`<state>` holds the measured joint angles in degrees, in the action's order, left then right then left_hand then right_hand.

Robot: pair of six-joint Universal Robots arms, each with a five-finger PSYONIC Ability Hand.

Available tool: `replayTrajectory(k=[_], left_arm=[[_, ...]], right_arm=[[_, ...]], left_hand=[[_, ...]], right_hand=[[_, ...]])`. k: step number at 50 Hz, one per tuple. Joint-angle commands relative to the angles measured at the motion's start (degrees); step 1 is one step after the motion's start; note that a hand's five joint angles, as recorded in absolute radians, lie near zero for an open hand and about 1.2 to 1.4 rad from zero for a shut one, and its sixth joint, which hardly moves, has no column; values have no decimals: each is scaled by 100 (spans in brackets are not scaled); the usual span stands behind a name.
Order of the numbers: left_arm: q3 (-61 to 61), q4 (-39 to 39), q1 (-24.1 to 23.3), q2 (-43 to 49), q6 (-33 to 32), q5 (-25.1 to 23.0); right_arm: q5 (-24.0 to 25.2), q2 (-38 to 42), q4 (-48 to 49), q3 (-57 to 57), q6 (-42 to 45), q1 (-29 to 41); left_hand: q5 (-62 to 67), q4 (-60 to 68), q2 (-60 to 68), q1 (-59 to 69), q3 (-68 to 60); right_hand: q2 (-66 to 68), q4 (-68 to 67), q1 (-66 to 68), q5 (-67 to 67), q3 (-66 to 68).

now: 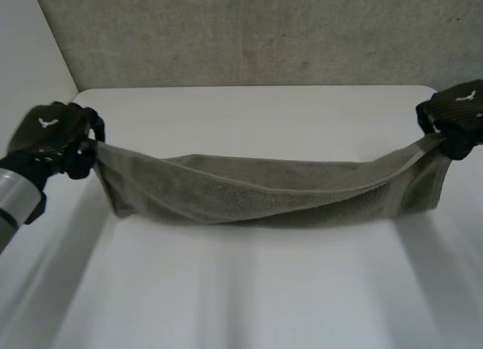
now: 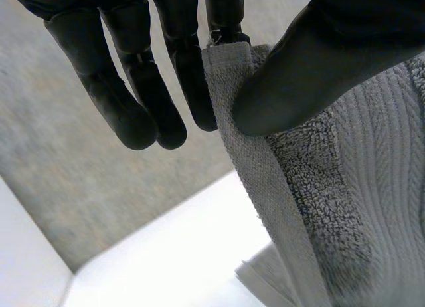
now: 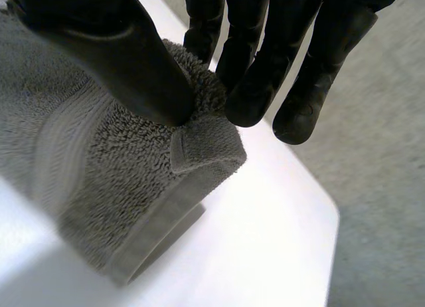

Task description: Fold the towel.

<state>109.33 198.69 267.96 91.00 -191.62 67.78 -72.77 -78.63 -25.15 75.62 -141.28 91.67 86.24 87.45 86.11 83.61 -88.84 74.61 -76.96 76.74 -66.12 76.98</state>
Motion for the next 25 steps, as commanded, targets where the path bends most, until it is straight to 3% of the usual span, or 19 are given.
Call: replayTrajectory(k=[1, 8, 13, 18, 25], left_arm=[[-1061, -50, -419, 1541, -200, 279], [-2048, -59, -763, 2563, -262, 921], [-2881, -50, -885, 3353, -262, 1404], [-3382, -24, -1008, 3801, -279, 1729], [-3743, -6, -1114, 4206, -445, 1783]], right_arm=[[-106, 1224, 19, -758, 162, 35], [-150, 2044, 432, -1304, -13, 123], [-535, 2491, 1678, -1330, -251, 334], [-764, 2843, 1970, -1409, -233, 404], [-774, 3247, 1988, -1629, -233, 413]], left_hand=[[-1624, -745, -611, -361, 884], [-1624, -745, -611, -361, 884], [-1624, -745, -611, -361, 884], [-1624, -745, -611, -361, 884], [-1624, -745, -611, -361, 884]], right_hand=[[539, -304, 326, -388, 302], [539, -304, 326, -388, 302], [539, -304, 326, -388, 302], [539, -304, 326, -388, 302], [539, -304, 326, -388, 302]])
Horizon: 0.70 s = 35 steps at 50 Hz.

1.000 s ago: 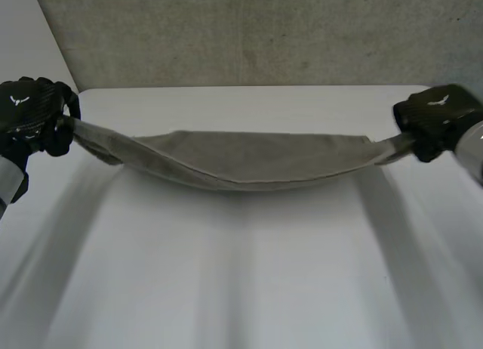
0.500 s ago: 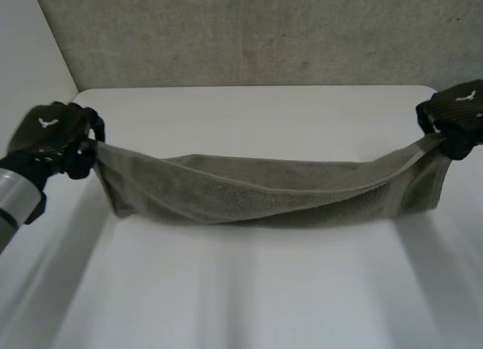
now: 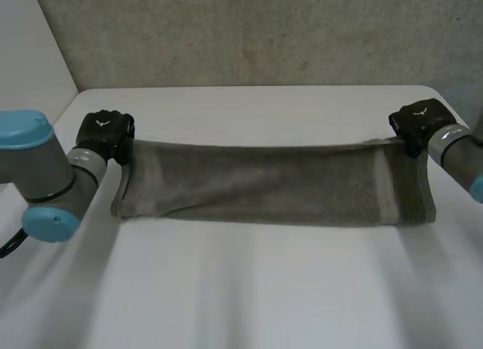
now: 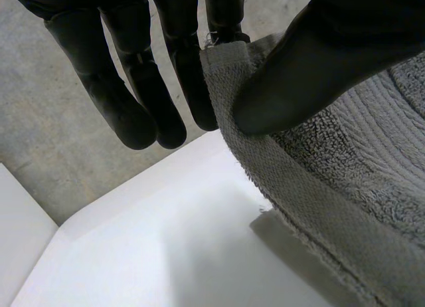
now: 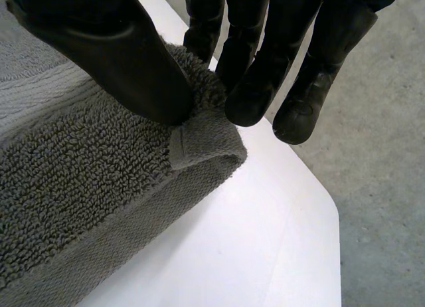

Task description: Fold the towel.

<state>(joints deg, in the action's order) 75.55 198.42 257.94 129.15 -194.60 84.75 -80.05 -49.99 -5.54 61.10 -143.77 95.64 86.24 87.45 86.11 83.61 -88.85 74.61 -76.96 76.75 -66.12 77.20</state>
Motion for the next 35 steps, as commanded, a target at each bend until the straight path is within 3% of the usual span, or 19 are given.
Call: replayTrajectory(k=[1, 5, 7, 8, 9, 10, 12, 13, 14, 15, 16, 17, 18, 19, 28, 35], left_arm=[[-400, 21, -173, 452, -209, 85], [-418, 39, -235, 514, -333, 68], [-427, 74, -252, 558, -420, 68], [-427, 74, -253, 558, -420, 68], [-436, 118, -270, 576, -438, 68], [-436, 118, -270, 576, -438, 68], [-453, 197, -288, 594, -464, 77], [-453, 197, -288, 594, -464, 77], [-453, 215, -288, 602, -464, 77], [-453, 223, -296, 594, -473, 85], [-453, 224, -297, 594, -473, 85], [-453, 224, -297, 576, -473, 103], [-453, 224, -297, 576, -473, 103], [-445, 224, -314, 550, -473, 120], [-339, 250, -323, -12, -464, 471], [30, 206, -253, -452, -420, 446]], right_arm=[[-37, 463, 35, -221, 15, 16], [-19, 604, 71, -265, 15, 34], [-37, 718, 228, -318, 7, 42], [-37, 719, 229, -318, 7, 42], [-54, 753, 359, -336, 7, 42], [-54, 754, 361, -336, 7, 42], [-89, 806, 606, -336, 7, 42], [-89, 806, 607, -336, 7, 42], [-116, 815, 711, -336, -11, 42], [-159, 789, 790, -336, -28, 42], [-160, 789, 791, -336, -28, 42], [-212, 737, 852, -327, -46, 51], [-212, 736, 853, -327, -46, 51], [-256, 710, 922, -318, -81, 69], [-292, -466, 1178, 94, -696, 34], [-204, -1171, 1055, 631, -732, 34]], left_hand=[[-1624, -745, -611, -361, 885], [-1624, -745, -611, -361, 885], [-1624, -745, -611, -361, 885], [-1624, -745, -611, -361, 885], [-1624, -745, -611, -361, 885], [-1624, -745, -611, -361, 885], [-1624, -745, -611, -361, 885], [-1624, -745, -611, -361, 885], [-2821, -1942, -1808, -1558, 2081], [-5297, -4418, -4284, -4035, 4558], [-5322, -4443, -4309, -4059, 4583], [-7504, -6625, -6491, -6241, 6764], [-7526, -6647, -6513, -6263, 6786], [-8375, -7496, -7362, -7113, 7636], [-8367, -7488, -7354, -7104, 7628], [-8266, -7387, -7253, -7003, 7527]], right_hand=[[539, -304, 325, -388, 280], [326, -91, 113, -175, 67], [-2083, 2318, -2297, 2234, -2342], [-2096, 2331, -2309, 2247, -2355], [-3395, 3630, -3609, 3546, -3654], [-3408, 3643, -3622, 3559, -3667], [-5968, 6202, -6181, 6118, -6227], [-5982, 6217, -6195, 6133, -6241], [-6461, 6696, -6675, 6612, -6720], [-6461, 6696, -6675, 6612, -6720], [-6461, 6696, -6675, 6612, -6720], [-6461, 6696, -6675, 6612, -6720], [-6461, 6696, -6675, 6612, -6720], [-6461, 6696, -6675, 6612, -6720], [-6461, 6696, -6675, 6612, -6720], [-6461, 6696, -6675, 6612, -6720]])
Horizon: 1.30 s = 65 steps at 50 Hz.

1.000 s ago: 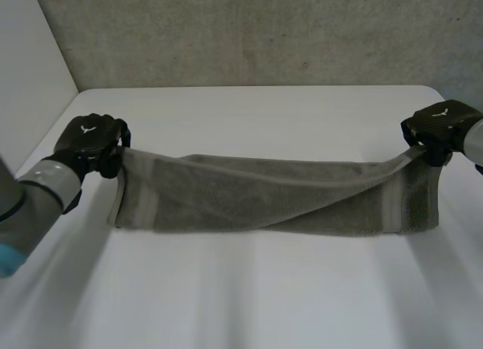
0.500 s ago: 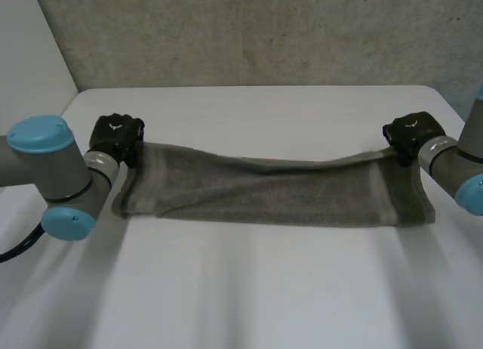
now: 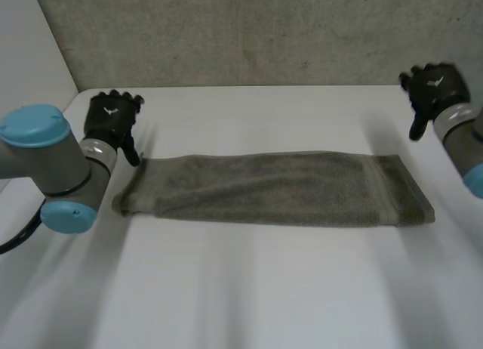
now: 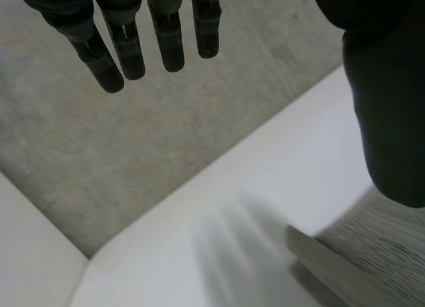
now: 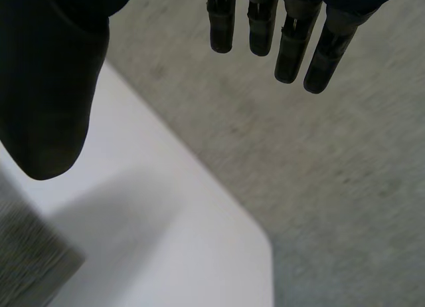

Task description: Fold the towel.

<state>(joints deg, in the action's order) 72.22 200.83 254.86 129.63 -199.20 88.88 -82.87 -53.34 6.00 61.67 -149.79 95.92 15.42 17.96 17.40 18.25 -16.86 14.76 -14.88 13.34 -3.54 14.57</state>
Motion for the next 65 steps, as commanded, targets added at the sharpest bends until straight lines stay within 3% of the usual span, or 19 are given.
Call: replayTrajectory(k=[1, 8, 10, 15, 23, 29, 42, 44, 46, 48, 56, 65], left_arm=[[546, -52, 55, -613, 39, 16], [1356, -61, -33, -1010, -14, -406], [1750, -53, 10, -1298, -22, -756], [2155, -17, 63, -1476, -48, -1082], [2261, 9, 195, -1353, -671, -1127], [2165, 27, 248, -993, -1173, -1109], [2129, 176, 283, -869, -1191, -1092], [2129, 185, 283, -869, -1191, -1092], [2129, 185, 292, -834, -1191, -1092], [2129, 185, 283, -834, -1191, -1083], [2288, 114, 213, -922, -1182, -1065], [2648, 88, 116, -1370, -989, -1074]], right_arm=[[87, -984, -177, 774, -112, -3], [183, -1460, -872, 1594, -121, -56], [350, -1495, -1144, 1996, -103, -65], [762, -1522, -1145, 2585, -85, -83], [1141, -1425, -812, 3079, -77, -478], [1045, -1065, -425, 3097, -68, -548], [966, -511, -406, 2904, 213, -610], [895, -476, -389, 2886, 284, -628], [729, -406, -372, 2825, 362, -680], [633, -405, -345, 2781, 363, -715], [219, -520, -213, 2666, 556, -926], [96, -889, -284, 2552, 1927, -1832]], left_hand=[[-1184, -438, -382, -467, 328], [-1033, -287, -231, -316, 177], [-882, -137, -80, -165, 26], [-680, 66, 122, 37, -176], [-680, 66, 123, 37, -177], [-680, 66, 123, 37, -177], [-680, 66, 123, 37, -177], [-680, 66, 123, 37, -177], [-680, 66, 123, 37, -177], [-680, 66, 123, 37, -177], [-680, 66, 123, 37, -177], [-697, 49, 106, 21, -160]], right_hand=[[-476, 488, -334, 354, -457], [-476, 488, -334, 354, -457], [-476, 488, -334, 354, -457], [370, -358, 511, -492, 389], [743, -732, 885, -865, 763], [860, -849, 1002, -982, 880], [1684, -1672, 1826, -1806, 1703], [2392, -2380, 2533, -2514, 2411], [5722, -5710, 5864, -5844, 5741], [6516, -6504, 6658, -6638, 6536], [6524, -6512, 6666, -6646, 6543], [6524, -6512, 6666, -6646, 6543]])
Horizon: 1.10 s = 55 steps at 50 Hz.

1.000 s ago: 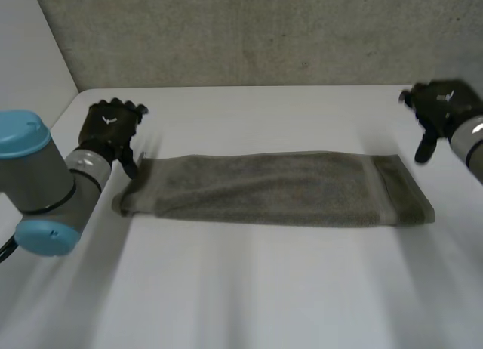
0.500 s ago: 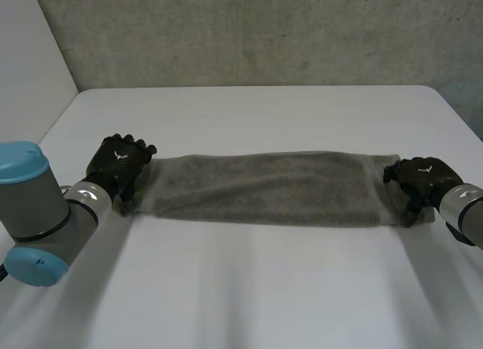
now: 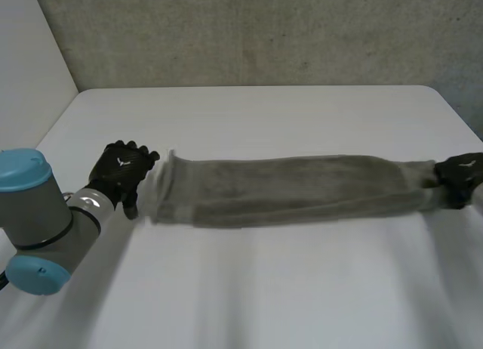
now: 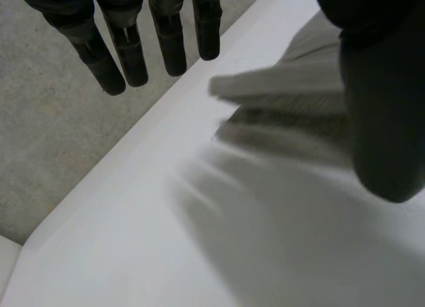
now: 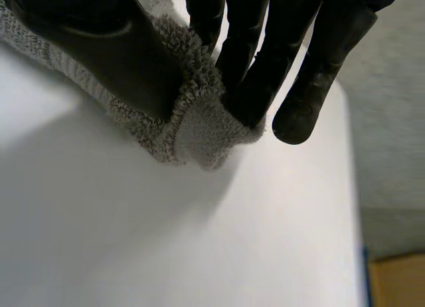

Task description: Fold the towel.

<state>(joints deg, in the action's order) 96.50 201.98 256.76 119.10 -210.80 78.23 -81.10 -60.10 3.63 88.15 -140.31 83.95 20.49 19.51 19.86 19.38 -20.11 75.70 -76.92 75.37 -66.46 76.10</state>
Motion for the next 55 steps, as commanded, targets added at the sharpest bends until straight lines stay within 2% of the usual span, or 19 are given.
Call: replayTrajectory(k=[1, 5, 7, 10, 12, 13, 15, 16, 18, 20, 26, 33, 35, 37, 41, 43, 44, 49, 55], left_arm=[[246, -62, -108, -352, 266, -10], [256, -177, -135, -546, 452, -10], [247, -281, -135, -808, 600, -19], [220, -300, -135, -915, 654, -19], [168, -308, -135, -1160, 733, -19], [168, -308, -135, -1161, 733, -19], [141, -291, -126, -1371, 829, -10], [141, -291, -126, -1372, 830, -10], [124, -282, -126, -1443, 874, -1], [106, -273, -135, -1530, 978, -1], [88, -247, -161, -1539, 1207, -1], [10, -212, -328, -1390, 1269, 17], [-61, -203, -416, -1284, 1269, 25], [-244, -203, -670, -1109, 1278, 130], [-395, -194, -829, -994, 1287, 307], [-526, -150, -961, -924, 1330, 412], [-527, -150, -961, -924, 1331, 412], [-799, -89, -1479, -801, 1593, 421], [-975, -89, -1770, -564, 1744, 421]], right_arm=[[-116, -239, -47, -174, 1223, -626], [-169, -415, -47, -403, 1393, -344], [-178, -668, 5, -683, 1288, 259], [-169, -757, 23, -843, 1208, 614], [-160, -854, 76, -1193, 1016, 1436], [-160, -854, 76, -1194, 1015, 1440], [-116, -793, 198, -1413, 918, 2358], [-116, -793, 199, -1414, 918, 2363], [-81, -714, 331, -1467, 945, 2820], [15, -277, 689, -1493, 962, 3668], [191, 673, 1078, -1537, 1164, 4664], [358, 1184, 1052, -1546, 1489, 4903], [473, 1211, 1060, -1537, 1507, 4894], [596, 1124, 1095, -1415, 1385, 4780], [596, 772, 1096, -1300, 1041, 4666], [648, 116, 1087, -985, 272, 4421], [649, 113, 1087, -984, 268, 4420], [631, -686, 982, -317, -1477, 3577], [693, -1065, 753, 265, -2220, 2961]], left_hand=[[-1203, -105, -141, -93, 165], [-1186, -89, -124, -76, 149], [-1187, -89, -124, -76, 149], [-1186, -89, -124, -76, 149], [-1186, -89, -124, -76, 149], [-1186, -89, -124, -76, 149], [-1203, -105, -140, -92, 165], [-1203, -105, -141, -93, 165], [-1203, -105, -141, -93, 165], [-1237, -139, -174, -126, 199], [-1237, -139, -174, -126, 199], [-1220, -122, -157, -109, 182], [-1220, -122, -157, -109, 182], [-1220, -122, -157, -109, 182], [-1203, -105, -141, -93, 165], [-1187, -89, -124, -76, 149], [-1186, -89, -124, -76, 149], [-1086, 12, -24, 25, 48], [-917, 181, 145, 193, -121]], right_hand=[[430, -308, 463, -354, 390], [430, -308, 463, -354, 390], [430, -308, 463, -354, 390], [430, -308, 463, -354, 390], [430, -308, 463, -354, 390], [430, -308, 463, -354, 390], [430, -308, 463, -354, 390], [430, -308, 463, -354, 390], [430, -308, 463, -354, 390], [430, -308, 463, -354, 390], [430, -308, 463, -354, 390], [430, -308, 463, -354, 390], [-119, 241, -86, 195, -159], [-6330, 6451, -6296, 6406, -6369], [-6570, 6692, -6537, 6646, -6610], [-6570, 6692, -6537, 6646, -6610], [-6570, 6692, -6537, 6646, -6610], [-6570, 6692, -6537, 6646, -6610], [-6570, 6692, -6537, 6646, -6610]])
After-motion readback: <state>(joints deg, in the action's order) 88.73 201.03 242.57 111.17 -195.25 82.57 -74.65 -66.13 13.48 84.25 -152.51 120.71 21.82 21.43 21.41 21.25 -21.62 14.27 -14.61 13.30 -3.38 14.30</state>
